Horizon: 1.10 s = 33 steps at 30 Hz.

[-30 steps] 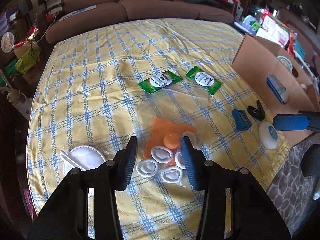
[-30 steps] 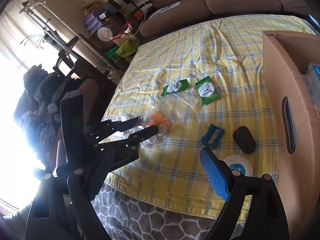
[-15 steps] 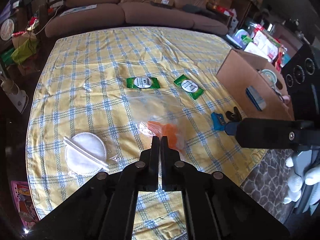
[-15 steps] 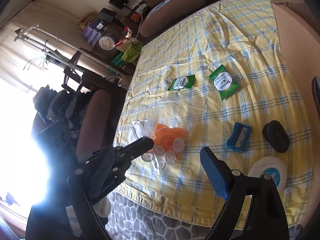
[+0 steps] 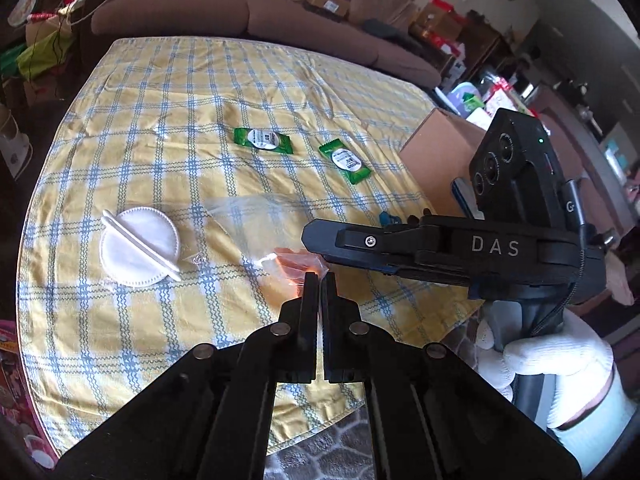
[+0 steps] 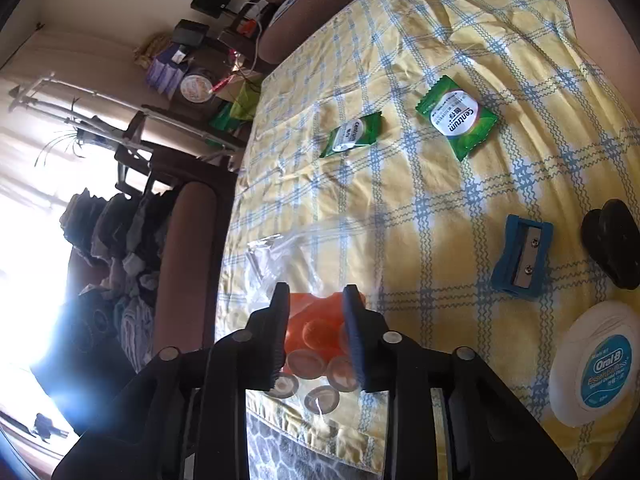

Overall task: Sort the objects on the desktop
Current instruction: 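Pinch the bag with the left gripper and lift it toward the box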

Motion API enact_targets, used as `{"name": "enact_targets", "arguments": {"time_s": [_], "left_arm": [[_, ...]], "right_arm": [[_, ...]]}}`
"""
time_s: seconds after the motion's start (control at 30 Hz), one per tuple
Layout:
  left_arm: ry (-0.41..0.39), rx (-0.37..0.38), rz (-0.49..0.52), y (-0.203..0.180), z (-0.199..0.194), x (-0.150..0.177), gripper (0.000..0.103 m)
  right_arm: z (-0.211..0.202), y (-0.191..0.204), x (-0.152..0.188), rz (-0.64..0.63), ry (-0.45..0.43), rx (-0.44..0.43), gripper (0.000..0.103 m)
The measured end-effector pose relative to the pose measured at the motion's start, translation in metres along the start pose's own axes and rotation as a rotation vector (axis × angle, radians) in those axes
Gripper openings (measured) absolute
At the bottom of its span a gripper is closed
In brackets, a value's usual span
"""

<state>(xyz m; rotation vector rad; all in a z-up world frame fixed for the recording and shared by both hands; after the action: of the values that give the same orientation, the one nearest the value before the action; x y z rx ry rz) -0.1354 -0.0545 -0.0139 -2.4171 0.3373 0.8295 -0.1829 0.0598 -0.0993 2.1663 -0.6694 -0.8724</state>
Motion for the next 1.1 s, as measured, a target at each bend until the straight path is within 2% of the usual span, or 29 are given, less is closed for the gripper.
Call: {"name": "enact_targets", "arguments": {"time_s": [0.07, 0.2, 0.23, 0.33, 0.37, 0.5, 0.53, 0.57, 0.63, 0.77, 0.9, 1.0, 1.1], "left_arm": [[-0.007, 0.029, -0.029, -0.002, -0.004, -0.002, 0.002], [-0.022, 0.028, -0.058, -0.001, -0.011, -0.002, 0.002], [-0.025, 0.030, -0.071, -0.001, -0.013, -0.002, 0.002], [-0.051, 0.071, -0.138, 0.001, -0.023, -0.004, 0.002], [-0.060, 0.086, -0.154, 0.000, -0.028, -0.006, 0.002], [-0.092, 0.168, -0.209, -0.010, -0.046, -0.009, 0.002], [-0.094, 0.184, -0.220, -0.014, -0.050, -0.009, 0.002], [-0.098, 0.193, -0.225, -0.017, -0.055, -0.009, 0.002], [-0.110, 0.201, -0.214, -0.026, -0.064, -0.013, 0.001], [-0.133, 0.228, -0.183, -0.055, -0.078, -0.030, 0.001], [-0.142, 0.258, -0.113, -0.109, -0.074, -0.055, 0.000], [-0.123, 0.298, -0.068, -0.161, -0.054, -0.067, 0.000], [-0.083, 0.343, -0.024, -0.221, -0.018, -0.075, 0.000]], "right_arm": [[-0.006, 0.006, -0.001, -0.020, -0.003, -0.012, 0.019], [-0.020, 0.015, -0.002, -0.063, -0.011, 0.008, 0.019], [-0.025, 0.016, -0.003, -0.089, -0.019, 0.030, 0.026], [-0.040, 0.017, 0.003, -0.122, -0.043, 0.060, 0.069], [-0.045, 0.015, 0.007, -0.100, -0.050, 0.041, 0.071], [-0.049, 0.009, 0.019, 0.148, -0.039, -0.157, 0.070], [-0.050, 0.012, 0.020, 0.196, -0.040, -0.221, 0.066], [-0.052, 0.016, 0.021, 0.230, -0.042, -0.273, 0.054], [-0.059, 0.029, 0.022, 0.228, -0.048, -0.328, 0.042], [-0.092, 0.053, 0.007, 0.132, -0.112, -0.368, 0.034], [-0.143, 0.062, -0.019, 0.050, -0.184, -0.376, 0.032], [-0.194, 0.047, -0.042, -0.008, -0.242, -0.330, 0.032], [-0.249, 0.012, -0.065, -0.034, -0.294, -0.254, 0.032]]}}
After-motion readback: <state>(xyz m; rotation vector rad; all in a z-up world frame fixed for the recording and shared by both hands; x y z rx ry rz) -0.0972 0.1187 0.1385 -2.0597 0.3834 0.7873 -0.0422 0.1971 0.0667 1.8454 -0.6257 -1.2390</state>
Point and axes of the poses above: each gripper's, at about its wrist camera, not at the fingertips, and z roughly the way its jaws point, y to its left, x to its underside, the point moved 8 cm from there along z, roughly the way its jaws point, and after that the axes turned 10 degrees about -y, right-handed, at the moved point
